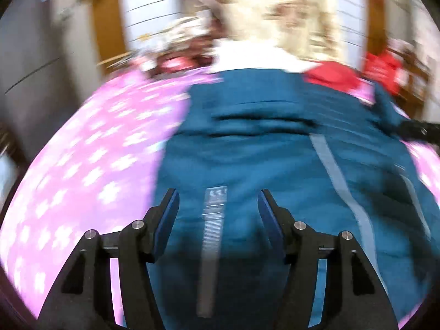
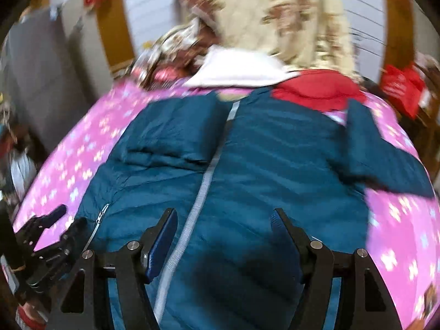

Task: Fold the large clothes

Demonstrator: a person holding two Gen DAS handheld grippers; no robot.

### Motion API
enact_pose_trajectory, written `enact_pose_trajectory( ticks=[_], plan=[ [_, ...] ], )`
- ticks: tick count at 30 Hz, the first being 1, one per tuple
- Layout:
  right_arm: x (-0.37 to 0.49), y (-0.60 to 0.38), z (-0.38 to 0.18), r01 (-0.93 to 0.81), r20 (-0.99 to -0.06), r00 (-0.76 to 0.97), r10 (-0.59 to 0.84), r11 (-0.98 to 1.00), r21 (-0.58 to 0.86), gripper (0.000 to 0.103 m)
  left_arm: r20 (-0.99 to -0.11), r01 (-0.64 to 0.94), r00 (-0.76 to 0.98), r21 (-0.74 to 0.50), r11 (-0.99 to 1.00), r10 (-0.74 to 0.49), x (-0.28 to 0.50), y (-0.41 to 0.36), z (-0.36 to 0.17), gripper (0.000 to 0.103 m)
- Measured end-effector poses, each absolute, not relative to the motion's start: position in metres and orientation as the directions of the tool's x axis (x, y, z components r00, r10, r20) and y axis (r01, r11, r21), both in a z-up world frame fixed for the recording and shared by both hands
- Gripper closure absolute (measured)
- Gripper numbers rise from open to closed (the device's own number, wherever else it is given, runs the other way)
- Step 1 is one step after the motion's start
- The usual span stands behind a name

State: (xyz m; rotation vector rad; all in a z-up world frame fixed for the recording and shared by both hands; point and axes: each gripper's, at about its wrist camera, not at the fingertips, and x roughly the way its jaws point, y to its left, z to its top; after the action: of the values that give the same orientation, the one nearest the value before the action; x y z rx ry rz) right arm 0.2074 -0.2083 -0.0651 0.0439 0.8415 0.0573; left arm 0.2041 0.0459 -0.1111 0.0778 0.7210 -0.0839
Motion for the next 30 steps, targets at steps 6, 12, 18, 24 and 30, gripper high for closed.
enact_pose_trajectory(
  ticks=[6,12,18,24,30],
  plan=[
    [0.297,-0.1,-0.078,-0.133,-0.757,0.653,0.03,0.988,-0.075,0.035,-0.646,-0.065,0.763,-0.017,0.998,0.038,0.212,0.105,-0.122,0.044],
    [0.375,-0.019,-0.112,-0.144,-0.787,0.615,-0.042,0.976,-0.165,0.035,-0.669,-0.043,0.743,-0.053,0.998,-0.004,0.219,0.121,-0.13,0.044],
    [0.419,-0.037,-0.129,0.027,-0.733,0.598,-0.324,0.923,-0.385,0.035,-0.713,-0.037,0.7,-0.069,0.997,-0.023,0.225,0.125,-0.141,0.044],
    [0.412,-0.207,-0.106,0.429,-0.675,0.404,-0.618,0.78,-0.456,0.035,-0.729,-0.067,0.685,-0.078,0.995,-0.011,0.227,0.13,-0.144,0.044],
    [0.339,-0.33,-0.078,0.623,-0.684,0.324,-0.654,0.691,-0.366,0.035,-0.719,-0.074,0.695,-0.067,0.995,0.003,0.222,0.127,-0.141,0.044]
  ],
)
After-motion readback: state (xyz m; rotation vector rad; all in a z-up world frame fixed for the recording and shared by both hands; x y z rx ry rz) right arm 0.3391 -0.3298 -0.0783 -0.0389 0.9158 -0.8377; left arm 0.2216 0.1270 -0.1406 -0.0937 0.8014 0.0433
